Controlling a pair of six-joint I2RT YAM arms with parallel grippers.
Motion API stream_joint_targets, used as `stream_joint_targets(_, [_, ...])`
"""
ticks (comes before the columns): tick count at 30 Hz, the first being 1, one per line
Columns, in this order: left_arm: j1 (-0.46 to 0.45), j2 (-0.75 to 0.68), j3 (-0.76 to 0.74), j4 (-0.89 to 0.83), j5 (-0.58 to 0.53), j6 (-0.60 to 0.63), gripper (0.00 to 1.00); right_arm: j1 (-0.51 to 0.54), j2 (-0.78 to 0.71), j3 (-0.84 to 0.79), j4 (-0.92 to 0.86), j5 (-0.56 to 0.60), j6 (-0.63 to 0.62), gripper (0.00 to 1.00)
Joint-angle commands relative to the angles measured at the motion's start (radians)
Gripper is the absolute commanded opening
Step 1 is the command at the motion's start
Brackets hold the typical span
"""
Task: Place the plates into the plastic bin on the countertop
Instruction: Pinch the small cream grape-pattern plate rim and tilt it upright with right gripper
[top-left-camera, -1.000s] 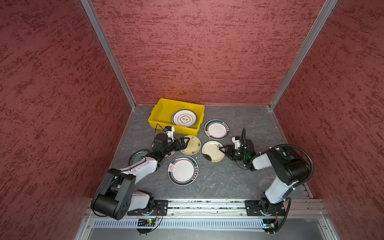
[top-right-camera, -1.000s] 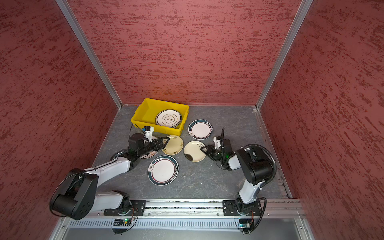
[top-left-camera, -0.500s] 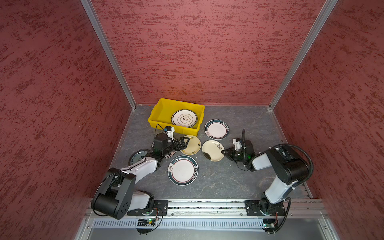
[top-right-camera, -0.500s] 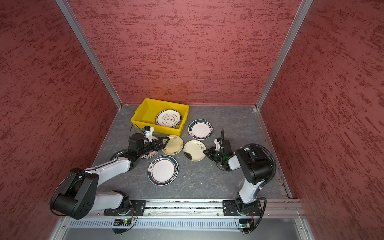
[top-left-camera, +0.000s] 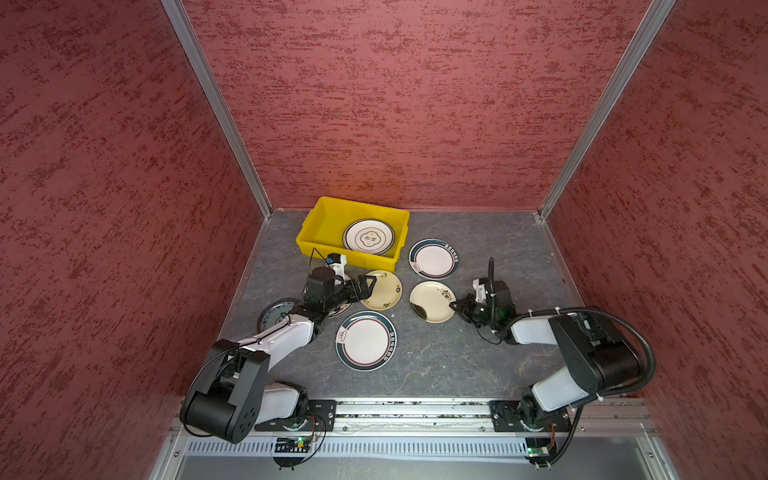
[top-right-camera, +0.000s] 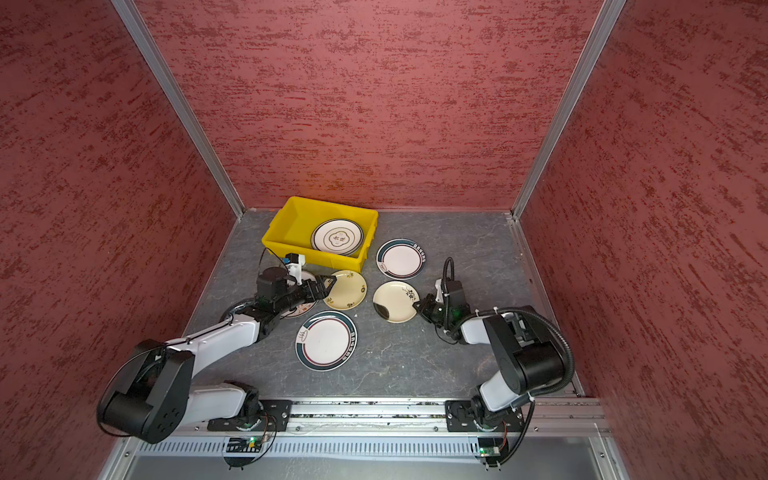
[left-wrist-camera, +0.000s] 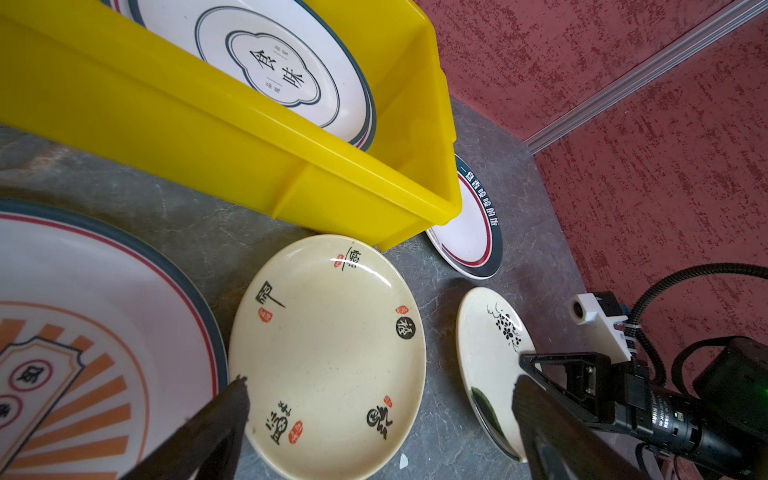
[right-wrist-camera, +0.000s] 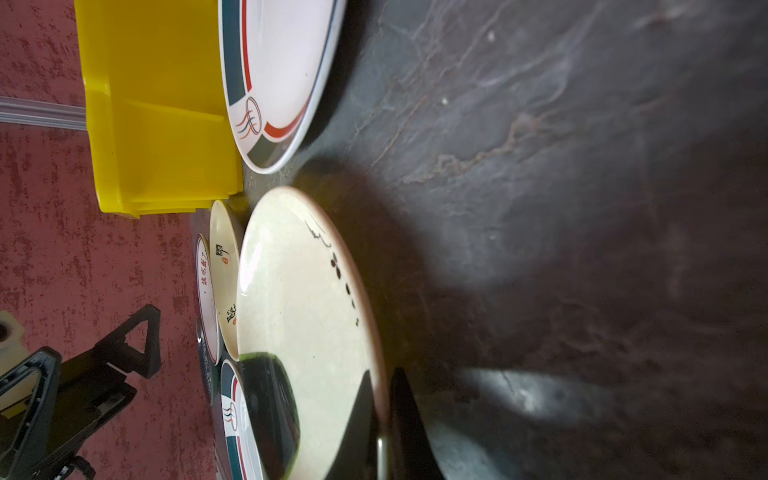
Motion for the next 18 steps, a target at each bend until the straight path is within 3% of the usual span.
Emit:
stream_joint_targets(1, [0.002, -0.001, 0.009, 0.010, 0.014, 0.014, 0.99, 0.005, -0.059, 0.008, -0.058, 0.036, -0.013, 0.00])
stream_joint_targets(9, [-0.014, 0.027, 0.024, 0.016, 0.038, 0.024, 0.99, 0.005, -0.205, 0.051, -0.126, 0.009, -0.003, 0.00])
stream_joint_targets(18, [-0.094, 0.096, 0.059, 0.036, 0.075, 0.046, 0.99, 0.072, -0.292, 0.171, -0.275, 0.088, -0.030, 0.00])
